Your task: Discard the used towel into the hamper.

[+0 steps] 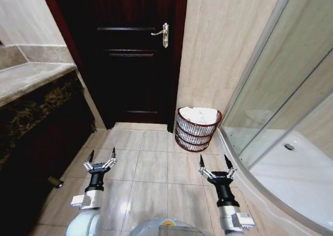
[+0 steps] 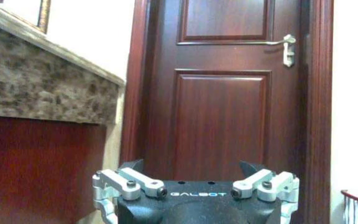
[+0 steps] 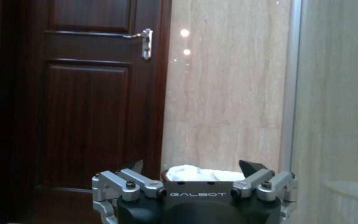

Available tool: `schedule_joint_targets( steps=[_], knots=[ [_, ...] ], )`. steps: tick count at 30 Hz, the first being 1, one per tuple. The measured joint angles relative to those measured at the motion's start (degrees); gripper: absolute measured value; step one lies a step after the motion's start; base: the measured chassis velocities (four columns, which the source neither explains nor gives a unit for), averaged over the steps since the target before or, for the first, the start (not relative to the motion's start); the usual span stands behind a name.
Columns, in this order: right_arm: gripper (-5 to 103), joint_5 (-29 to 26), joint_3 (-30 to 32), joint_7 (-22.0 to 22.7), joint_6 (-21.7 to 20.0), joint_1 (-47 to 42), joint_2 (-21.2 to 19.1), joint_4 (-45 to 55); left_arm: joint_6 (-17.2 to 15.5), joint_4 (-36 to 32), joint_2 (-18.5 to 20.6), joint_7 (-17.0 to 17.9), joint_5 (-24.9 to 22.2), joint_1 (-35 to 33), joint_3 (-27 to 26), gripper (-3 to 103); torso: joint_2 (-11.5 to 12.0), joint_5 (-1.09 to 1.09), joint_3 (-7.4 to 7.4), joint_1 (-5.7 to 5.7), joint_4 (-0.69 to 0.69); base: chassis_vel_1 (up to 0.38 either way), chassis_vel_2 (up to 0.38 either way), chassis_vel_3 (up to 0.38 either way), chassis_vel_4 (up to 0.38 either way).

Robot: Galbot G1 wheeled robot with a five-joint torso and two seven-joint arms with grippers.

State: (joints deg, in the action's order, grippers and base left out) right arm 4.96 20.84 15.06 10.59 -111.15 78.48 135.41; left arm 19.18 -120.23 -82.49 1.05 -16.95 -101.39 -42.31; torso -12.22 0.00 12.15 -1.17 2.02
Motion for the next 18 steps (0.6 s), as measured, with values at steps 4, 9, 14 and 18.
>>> schedule_joint_targets(
  steps=[4,9,14,18],
  knots=[
    [100,0.04,-0.01,0.23,0.18,-0.13,-0.06,0.05,0.96,0.36,0.02,0.26,0.15,-0.09,0.07,100,0.00,0.00,0.00,0.00,-0.01,0.081,-0.044,-0.054,0.086],
    [100,0.06,0.06,0.44,0.45,-0.24,-0.06,-0.06,1.55,0.53,0.03,0.38,0.16,-0.11,0.16,100,0.00,0.01,0.00,0.00,-0.02,0.061,-0.057,-0.069,0.063],
    [100,0.23,0.04,0.46,0.42,-0.29,-0.30,0.07,1.67,0.67,0.00,0.43,0.07,0.04,0.18,100,0.00,0.00,0.00,0.00,-0.01,0.058,-0.044,-0.050,0.057],
    [100,0.40,0.13,0.54,0.40,-0.69,-0.76,0.40,1.70,0.65,-0.10,0.47,0.07,-0.07,0.28,100,0.00,0.00,0.00,0.00,-0.01,0.046,-0.052,-0.047,0.052]
  ],
)
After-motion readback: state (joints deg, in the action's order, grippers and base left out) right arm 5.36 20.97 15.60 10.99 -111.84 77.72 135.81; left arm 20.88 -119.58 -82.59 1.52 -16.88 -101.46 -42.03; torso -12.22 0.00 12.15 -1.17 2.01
